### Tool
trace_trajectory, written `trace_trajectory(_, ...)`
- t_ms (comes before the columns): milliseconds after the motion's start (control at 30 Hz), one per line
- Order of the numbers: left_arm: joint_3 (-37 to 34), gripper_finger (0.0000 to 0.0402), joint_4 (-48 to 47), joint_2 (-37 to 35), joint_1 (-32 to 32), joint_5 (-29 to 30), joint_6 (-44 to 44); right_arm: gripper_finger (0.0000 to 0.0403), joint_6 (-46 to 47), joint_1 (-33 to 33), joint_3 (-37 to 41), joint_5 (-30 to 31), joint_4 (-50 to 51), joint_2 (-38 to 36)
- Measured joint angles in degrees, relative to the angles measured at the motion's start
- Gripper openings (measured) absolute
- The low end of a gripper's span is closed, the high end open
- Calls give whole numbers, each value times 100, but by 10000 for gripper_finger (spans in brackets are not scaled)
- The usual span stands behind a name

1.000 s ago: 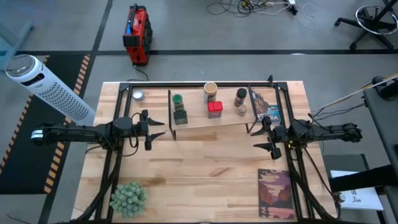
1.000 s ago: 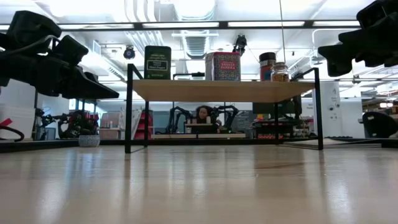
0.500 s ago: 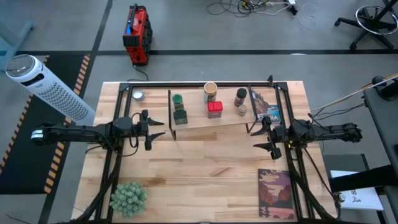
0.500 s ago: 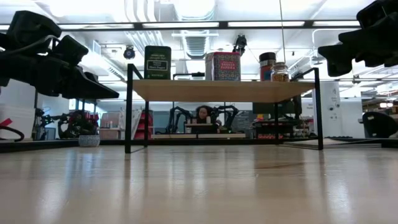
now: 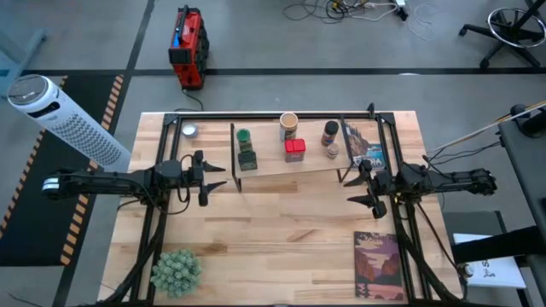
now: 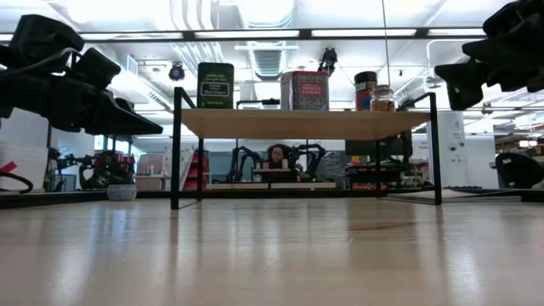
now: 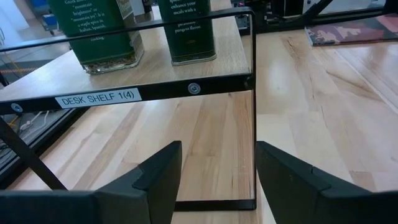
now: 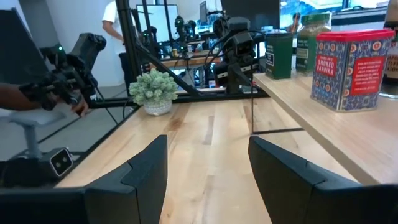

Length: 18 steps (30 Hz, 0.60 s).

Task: Shelf spices
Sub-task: Remove the brown seasoning bottle from the shelf

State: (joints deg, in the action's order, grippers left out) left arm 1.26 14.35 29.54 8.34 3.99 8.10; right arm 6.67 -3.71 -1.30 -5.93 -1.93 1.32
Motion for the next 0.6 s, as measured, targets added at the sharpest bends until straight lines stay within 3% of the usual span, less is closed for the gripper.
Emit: trace_trajectory(600,0,192,7,1,2,0,-36,199,685,0,-2,191,-7,-1)
